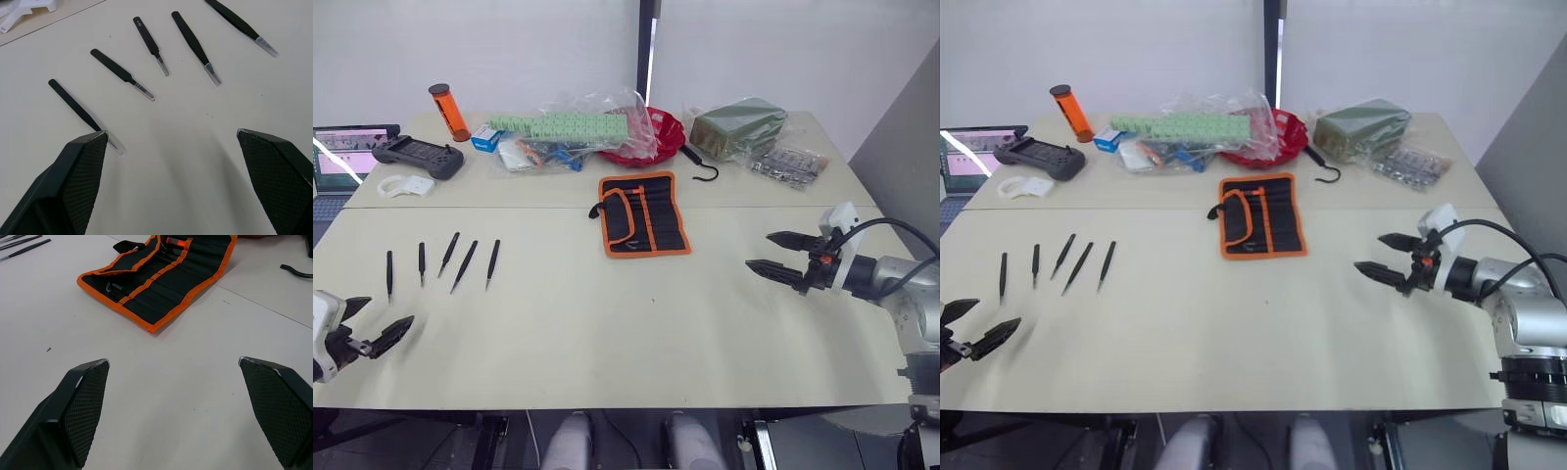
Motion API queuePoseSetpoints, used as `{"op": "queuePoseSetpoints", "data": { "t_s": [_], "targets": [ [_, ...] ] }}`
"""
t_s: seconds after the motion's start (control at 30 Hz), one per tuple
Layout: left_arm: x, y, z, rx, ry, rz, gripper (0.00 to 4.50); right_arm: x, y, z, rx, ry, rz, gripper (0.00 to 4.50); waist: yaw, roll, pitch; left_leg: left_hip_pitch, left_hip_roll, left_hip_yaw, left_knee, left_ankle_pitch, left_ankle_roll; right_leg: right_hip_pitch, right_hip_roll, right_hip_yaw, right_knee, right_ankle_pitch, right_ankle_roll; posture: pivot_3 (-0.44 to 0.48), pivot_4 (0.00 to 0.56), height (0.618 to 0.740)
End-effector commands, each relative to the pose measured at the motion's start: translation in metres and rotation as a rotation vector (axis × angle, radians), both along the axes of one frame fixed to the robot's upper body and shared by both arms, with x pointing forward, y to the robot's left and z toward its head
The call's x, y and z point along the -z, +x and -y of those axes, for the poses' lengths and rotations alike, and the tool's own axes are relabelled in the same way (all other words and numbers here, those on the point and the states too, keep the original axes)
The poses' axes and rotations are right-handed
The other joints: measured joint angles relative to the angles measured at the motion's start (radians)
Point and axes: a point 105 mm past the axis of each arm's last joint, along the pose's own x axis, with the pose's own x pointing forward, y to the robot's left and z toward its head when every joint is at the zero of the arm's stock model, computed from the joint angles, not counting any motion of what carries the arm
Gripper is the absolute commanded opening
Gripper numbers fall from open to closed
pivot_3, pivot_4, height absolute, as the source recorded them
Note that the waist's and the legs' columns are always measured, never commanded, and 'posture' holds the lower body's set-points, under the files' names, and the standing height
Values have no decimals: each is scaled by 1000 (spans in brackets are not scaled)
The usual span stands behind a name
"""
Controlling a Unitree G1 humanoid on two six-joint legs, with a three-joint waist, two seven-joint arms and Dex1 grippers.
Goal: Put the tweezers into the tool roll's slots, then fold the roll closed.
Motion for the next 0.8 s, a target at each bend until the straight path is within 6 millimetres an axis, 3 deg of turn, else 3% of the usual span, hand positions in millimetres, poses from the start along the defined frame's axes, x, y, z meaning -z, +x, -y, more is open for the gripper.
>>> {"op": "queuePoseSetpoints", "data": {
  "t_s": [0.03,0.17,0.3,0.4,0.53,0.67,0.8],
  "targets": [
    [-19,4,4,22,-43,22,4485,-12,-1,5,10,-8,61,4500,0,0,0,0,0,0,0,0,0,0,0,0,0,0,0,0,150,740],
    [-51,16,29,119,-172,91,4485,-10,2,1,46,31,66,4500,6,0,0,0,0,0,1,0,0,0,0,0,0,0,0,0,150,740],
    [-74,23,61,243,-221,100,4485,-10,2,-23,31,97,54,4500,2,0,0,-1,0,0,1,0,0,0,0,0,0,1,1,0,150,740],
    [-74,21,98,394,-158,8,4485,-15,2,-53,23,209,42,4500,-5,0,0,0,0,0,0,0,0,-1,1,1,0,1,1,0,150,740],
    [-75,21,142,517,-146,-11,4485,-24,26,-87,140,271,101,4500,-8,0,1,-1,1,2,-1,0,0,-4,1,4,2,1,0,0,150,740],
    [-71,26,157,544,-130,10,4485,-25,49,-120,209,340,74,4500,-5,0,1,-4,1,6,0,0,0,-13,2,10,9,1,0,0,150,740],
    [-71,31,166,554,-171,45,4485,-13,63,-164,153,395,-39,4500,-5,0,1,-3,1,9,0,0,0,-14,2,13,11,1,0,0,150,740]
  ]
}}
